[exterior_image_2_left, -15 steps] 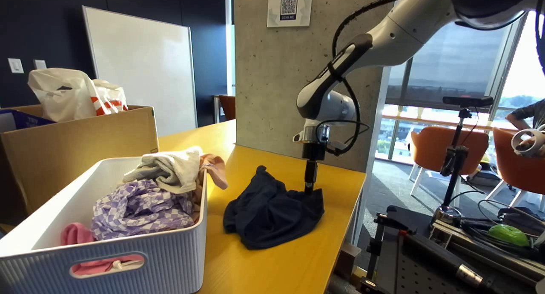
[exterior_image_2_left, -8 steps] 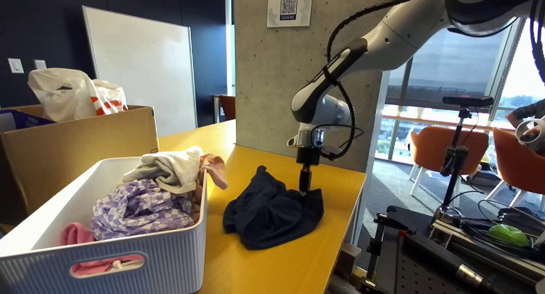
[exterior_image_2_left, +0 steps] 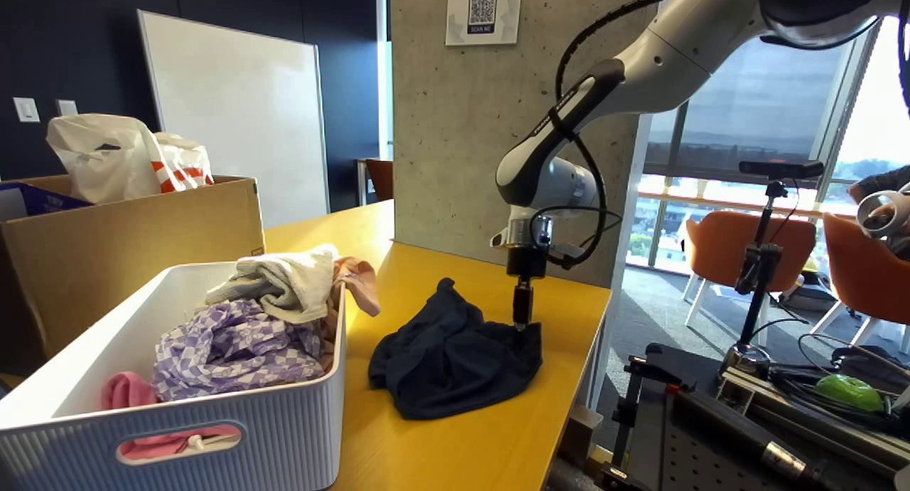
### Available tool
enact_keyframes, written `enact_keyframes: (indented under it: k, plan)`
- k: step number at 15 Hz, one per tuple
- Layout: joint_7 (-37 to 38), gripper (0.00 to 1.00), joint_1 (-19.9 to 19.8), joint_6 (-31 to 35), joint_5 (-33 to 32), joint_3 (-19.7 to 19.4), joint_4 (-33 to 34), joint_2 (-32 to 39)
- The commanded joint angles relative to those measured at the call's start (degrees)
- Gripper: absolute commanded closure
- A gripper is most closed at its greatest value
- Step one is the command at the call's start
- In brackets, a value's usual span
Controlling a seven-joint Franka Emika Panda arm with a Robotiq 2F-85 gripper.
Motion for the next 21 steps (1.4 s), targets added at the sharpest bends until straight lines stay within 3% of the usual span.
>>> enact_keyframes:
  k: [1, 3, 4, 5, 7, 14, 21]
  plan:
    - [-0.1, 0.23, -0.8, -2.3, 1.7, 0.3, -4.2, -4.6]
    - [-0.2, 0.08, -0.8, -3.0, 2.2, 0.1, -5.3, -5.8]
    - [-0.3, 0.19, -0.7, -3.5, 2.6, 0.1, -5.9, -6.4]
    - [-0.3, 0.44, -0.6, -3.6, 2.8, -0.1, -6.6, -7.0]
    - [-0.5, 0.45, -0.5, -3.5, 3.1, -0.3, -7.7, -8.1]
    - [-0.5, 0.98, 0.1, -2.5, 2.8, -0.9, -8.0, -7.7]
    - [-0.2, 1.0, 0.2, -1.7, 2.7, -1.3, -9.9, -9.7]
